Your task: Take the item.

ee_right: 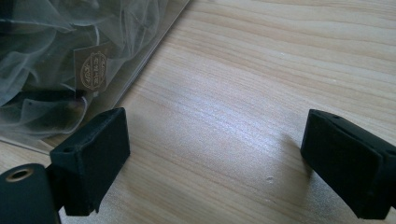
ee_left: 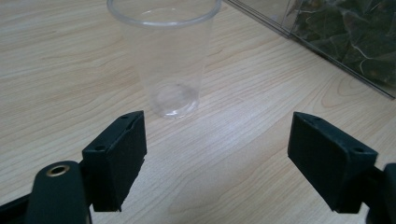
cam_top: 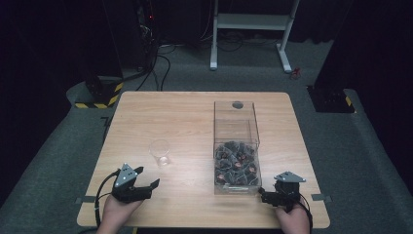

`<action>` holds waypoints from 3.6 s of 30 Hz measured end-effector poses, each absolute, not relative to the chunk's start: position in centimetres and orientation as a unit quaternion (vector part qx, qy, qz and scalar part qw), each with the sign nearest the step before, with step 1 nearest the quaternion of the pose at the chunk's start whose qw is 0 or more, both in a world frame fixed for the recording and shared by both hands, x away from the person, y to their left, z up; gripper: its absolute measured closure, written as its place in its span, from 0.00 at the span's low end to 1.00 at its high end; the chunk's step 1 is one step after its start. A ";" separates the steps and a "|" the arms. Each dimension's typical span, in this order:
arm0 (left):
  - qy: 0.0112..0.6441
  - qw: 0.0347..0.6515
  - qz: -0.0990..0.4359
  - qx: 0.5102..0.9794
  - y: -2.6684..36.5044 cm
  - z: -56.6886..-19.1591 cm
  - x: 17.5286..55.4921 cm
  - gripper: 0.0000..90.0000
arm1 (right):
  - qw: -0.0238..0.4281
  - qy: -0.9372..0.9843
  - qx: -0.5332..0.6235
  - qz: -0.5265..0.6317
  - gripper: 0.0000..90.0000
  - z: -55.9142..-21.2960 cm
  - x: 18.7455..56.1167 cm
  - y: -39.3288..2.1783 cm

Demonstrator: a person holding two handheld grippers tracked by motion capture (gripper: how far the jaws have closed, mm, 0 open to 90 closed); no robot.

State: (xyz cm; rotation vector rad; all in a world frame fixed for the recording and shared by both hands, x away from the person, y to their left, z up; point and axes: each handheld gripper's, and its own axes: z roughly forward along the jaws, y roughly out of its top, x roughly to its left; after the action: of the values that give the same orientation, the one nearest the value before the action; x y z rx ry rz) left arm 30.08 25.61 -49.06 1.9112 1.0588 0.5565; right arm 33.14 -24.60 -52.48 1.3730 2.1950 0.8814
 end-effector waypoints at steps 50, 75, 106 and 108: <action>0.367 0.460 0.202 0.783 20.2 -45.9 31.1 0.27 | 0.200 0.789 0.488 0.316 0.09 -52.5 33.0 -24.6; 0.334 0.476 0.188 0.792 16.6 -44.8 32.1 0.29 | 0.199 0.791 0.484 0.317 0.09 -52.5 33.0 -24.6; 0.316 0.494 0.162 0.794 13.2 -43.6 33.5 0.27 | 0.198 0.792 0.482 0.318 0.09 -52.5 33.0 -24.5; 0.316 0.494 0.160 0.794 12.9 -43.6 33.5 0.27 | 0.198 0.792 0.482 0.318 0.09 -52.5 33.0 -24.5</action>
State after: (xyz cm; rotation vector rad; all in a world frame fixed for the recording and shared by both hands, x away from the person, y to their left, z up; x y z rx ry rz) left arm 33.48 12.91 -43.58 1.9254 0.7659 0.3871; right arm 33.01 -24.53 -52.48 1.3498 2.2167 0.8893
